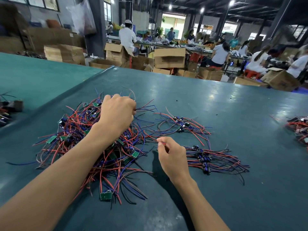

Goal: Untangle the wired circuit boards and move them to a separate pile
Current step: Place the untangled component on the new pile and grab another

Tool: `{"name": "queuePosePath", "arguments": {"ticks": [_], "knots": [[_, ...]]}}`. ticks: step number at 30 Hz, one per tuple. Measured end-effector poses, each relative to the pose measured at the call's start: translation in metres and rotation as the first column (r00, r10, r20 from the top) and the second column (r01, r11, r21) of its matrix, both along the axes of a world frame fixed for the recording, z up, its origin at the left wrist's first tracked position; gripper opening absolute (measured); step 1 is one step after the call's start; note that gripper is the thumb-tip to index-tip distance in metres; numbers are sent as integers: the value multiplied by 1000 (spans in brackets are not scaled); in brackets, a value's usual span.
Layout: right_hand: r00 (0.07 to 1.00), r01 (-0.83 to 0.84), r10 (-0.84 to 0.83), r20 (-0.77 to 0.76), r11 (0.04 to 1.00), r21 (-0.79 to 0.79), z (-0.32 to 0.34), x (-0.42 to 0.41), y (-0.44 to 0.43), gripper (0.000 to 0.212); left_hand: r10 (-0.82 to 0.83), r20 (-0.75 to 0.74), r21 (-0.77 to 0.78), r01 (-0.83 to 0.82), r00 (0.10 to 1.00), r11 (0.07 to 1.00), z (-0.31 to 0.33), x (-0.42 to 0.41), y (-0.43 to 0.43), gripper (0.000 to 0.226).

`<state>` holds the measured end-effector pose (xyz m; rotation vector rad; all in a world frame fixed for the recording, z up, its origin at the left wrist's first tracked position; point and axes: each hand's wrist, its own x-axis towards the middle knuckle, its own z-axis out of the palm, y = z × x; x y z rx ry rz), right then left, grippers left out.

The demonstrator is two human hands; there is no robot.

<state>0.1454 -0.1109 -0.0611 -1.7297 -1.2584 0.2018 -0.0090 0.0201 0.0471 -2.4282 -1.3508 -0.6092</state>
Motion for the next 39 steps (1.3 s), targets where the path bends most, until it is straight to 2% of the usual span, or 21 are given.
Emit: {"name": "queuePosePath", "arguments": {"ticks": [2,5,8,10,11,12,13,16,18,20,22,27,28,30,32,35,39], "knots": [[998,-6,6,57,1000,-3,0,-1,-1,15,-65,26,1,65,998,998,8,1,-6,16],[994,-15,14,112,1000,8,-1,-2,-2,16,-143,119,-112,156,983,981,18,-3,-8,15],[992,-12,7,125,999,38,-1,-4,-2,15,-213,140,-409,253,967,877,28,-15,-2,17],[991,-15,8,133,998,53,-1,-3,-2,14,-220,-8,-572,176,975,801,33,-23,1,32],[991,-14,7,131,998,55,-1,-2,-2,13,-206,-117,-583,101,972,806,33,-26,3,41],[992,-12,5,125,998,54,-2,-1,-2,13,-191,-199,-556,49,961,830,31,-28,5,45],[993,-8,1,121,999,52,-2,0,-2,13,-193,-222,-521,51,956,852,29,-30,6,45],[993,-13,9,122,999,32,-3,0,0,13,-209,-138,-486,118,968,866,13,-33,10,45],[990,-33,31,138,999,12,-3,0,1,13,-75,-222,-442,-32,972,896,1,-34,13,50],[989,-47,44,140,999,12,-4,0,1,12,85,-265,-445,-200,961,873,-10,-37,17,41],[990,-59,55,129,998,29,-5,0,0,13,127,-279,-469,-250,952,847,-14,-38,22,30],[991,-65,64,119,998,-1,-3,0,-1,13,134,-172,-359,-189,976,914,-18,-35,22,14],[991,-67,68,116,998,-11,-3,1,-1,13,135,-141,-347,-176,981,921,-20,-35,21,20],[992,-70,71,100,997,-20,-2,1,-1,14,102,-121,-264,-132,987,955,-24,-33,22,47],[993,-73,75,90,997,-24,-2,1,-1,15,-25,-175,-176,-6,984,984,-27,-31,21,58],[993,-71,74,93,997,-34,-3,1,-1,16,-118,-351,-129,77,929,989,-28,-24,16,40],[992,-77,81,99,996,-38,-4,0,-1,17,-142,-446,-78,120,884,990,-30,-13,13,28]]}}
